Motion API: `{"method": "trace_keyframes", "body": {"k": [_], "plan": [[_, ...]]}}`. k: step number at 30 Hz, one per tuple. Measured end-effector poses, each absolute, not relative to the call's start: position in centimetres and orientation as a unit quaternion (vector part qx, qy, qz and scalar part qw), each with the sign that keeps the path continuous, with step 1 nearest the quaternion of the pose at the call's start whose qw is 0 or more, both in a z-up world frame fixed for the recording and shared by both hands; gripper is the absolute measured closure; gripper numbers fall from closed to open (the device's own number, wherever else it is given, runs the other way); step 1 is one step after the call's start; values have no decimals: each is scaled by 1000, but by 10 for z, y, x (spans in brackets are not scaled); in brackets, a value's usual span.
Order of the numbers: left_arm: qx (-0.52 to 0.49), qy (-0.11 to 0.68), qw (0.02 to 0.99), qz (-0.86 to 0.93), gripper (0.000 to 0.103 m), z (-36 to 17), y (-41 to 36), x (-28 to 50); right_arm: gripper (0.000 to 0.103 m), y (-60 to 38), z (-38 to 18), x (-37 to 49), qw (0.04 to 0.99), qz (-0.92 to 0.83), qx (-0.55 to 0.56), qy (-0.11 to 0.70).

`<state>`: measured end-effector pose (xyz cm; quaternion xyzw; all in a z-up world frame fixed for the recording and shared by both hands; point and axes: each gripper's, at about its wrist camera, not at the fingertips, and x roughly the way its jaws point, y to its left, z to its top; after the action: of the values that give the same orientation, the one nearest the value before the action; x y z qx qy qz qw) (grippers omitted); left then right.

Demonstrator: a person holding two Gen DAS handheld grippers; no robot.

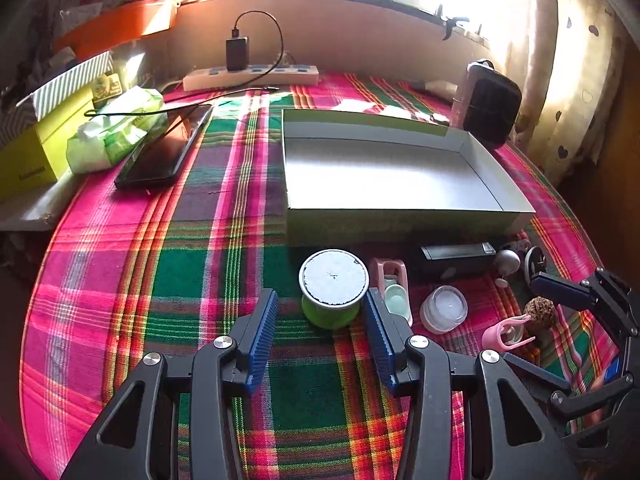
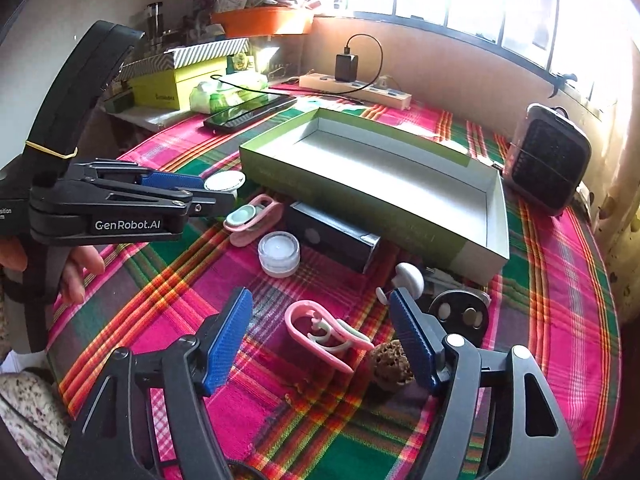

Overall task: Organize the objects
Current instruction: 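Move left tool toward green spool while right tool approaches pink clip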

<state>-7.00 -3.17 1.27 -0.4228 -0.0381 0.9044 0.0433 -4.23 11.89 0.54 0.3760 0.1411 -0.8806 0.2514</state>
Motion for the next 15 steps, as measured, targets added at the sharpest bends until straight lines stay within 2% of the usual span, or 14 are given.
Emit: {"method": "trace_keyframes", "body": {"k": [2, 6, 10, 12, 15], "plan": [[-425, -37, 40, 903, 61, 11, -32, -72, 36, 119, 2, -44, 251, -876, 386, 143], [-427, -38, 39, 903, 61, 10, -33, -75, 51, 118, -2, -44, 253, -871, 397, 142], [-428, -36, 36, 903, 61, 8, -35, -77, 55, 115, -1, -43, 257, -870, 400, 134], [-428, -35, 34, 903, 61, 8, -36, -77, 61, 116, 1, -44, 267, -866, 409, 109], [-428, -36, 32, 903, 61, 7, -38, -77, 61, 115, 1, -45, 273, -862, 418, 90]]}}
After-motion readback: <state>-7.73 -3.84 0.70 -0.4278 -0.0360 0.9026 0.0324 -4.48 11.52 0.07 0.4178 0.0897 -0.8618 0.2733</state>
